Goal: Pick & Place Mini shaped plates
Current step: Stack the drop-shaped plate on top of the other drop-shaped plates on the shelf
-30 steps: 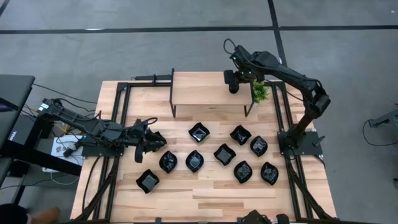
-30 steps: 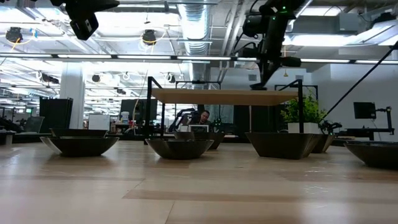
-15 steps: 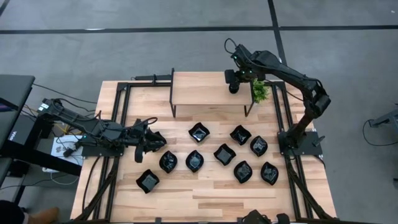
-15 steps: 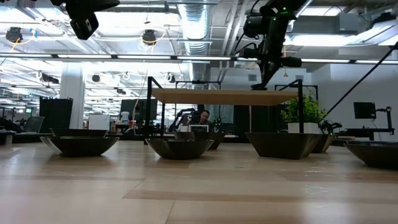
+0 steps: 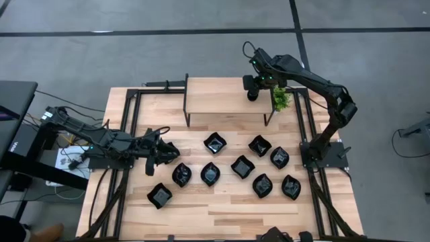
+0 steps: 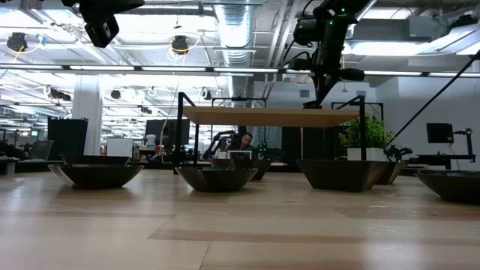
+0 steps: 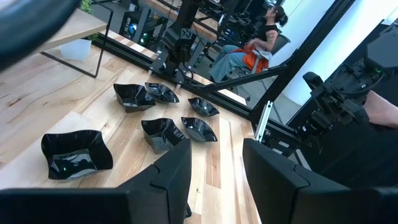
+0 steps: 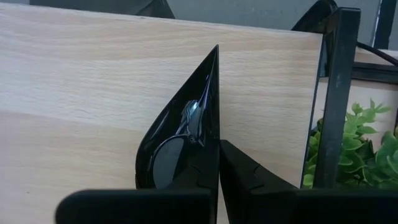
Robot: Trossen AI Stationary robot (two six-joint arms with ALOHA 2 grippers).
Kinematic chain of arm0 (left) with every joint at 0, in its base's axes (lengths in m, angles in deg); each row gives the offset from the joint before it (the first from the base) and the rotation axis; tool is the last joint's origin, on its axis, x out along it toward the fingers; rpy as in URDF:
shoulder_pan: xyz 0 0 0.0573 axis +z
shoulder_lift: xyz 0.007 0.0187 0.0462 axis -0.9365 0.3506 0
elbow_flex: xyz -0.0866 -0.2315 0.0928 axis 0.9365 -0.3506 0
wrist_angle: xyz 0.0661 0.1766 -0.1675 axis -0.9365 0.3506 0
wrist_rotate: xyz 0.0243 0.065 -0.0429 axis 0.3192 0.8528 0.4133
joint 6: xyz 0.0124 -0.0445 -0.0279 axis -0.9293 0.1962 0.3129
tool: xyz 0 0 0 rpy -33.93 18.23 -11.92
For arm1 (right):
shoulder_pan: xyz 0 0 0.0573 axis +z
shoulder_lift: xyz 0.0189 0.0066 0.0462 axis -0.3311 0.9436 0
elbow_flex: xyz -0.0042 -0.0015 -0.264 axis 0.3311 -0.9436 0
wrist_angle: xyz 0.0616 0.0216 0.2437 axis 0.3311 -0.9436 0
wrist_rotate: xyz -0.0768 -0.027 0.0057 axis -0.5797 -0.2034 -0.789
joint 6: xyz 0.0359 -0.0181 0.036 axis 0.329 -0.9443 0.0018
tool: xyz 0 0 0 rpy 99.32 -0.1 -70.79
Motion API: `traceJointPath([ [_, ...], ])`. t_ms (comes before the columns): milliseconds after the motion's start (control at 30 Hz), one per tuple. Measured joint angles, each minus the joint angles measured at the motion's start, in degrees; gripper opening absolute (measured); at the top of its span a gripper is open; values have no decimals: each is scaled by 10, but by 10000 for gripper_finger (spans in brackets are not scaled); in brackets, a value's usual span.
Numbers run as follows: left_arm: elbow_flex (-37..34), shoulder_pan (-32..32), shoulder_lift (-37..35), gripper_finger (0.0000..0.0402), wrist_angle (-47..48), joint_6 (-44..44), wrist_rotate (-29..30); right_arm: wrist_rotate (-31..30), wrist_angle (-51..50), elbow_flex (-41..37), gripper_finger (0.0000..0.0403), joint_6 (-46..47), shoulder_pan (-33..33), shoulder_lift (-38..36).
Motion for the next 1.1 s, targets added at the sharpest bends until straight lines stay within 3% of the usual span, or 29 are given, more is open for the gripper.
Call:
traceJointPath([
  [700, 0, 0, 0, 145, -3, 0, 0, -10, -2, 0, 1, 5, 11, 0],
  [1100, 0, 0, 0, 145, -7, -2, 0, -15, -2, 0, 35, 5, 12, 0],
])
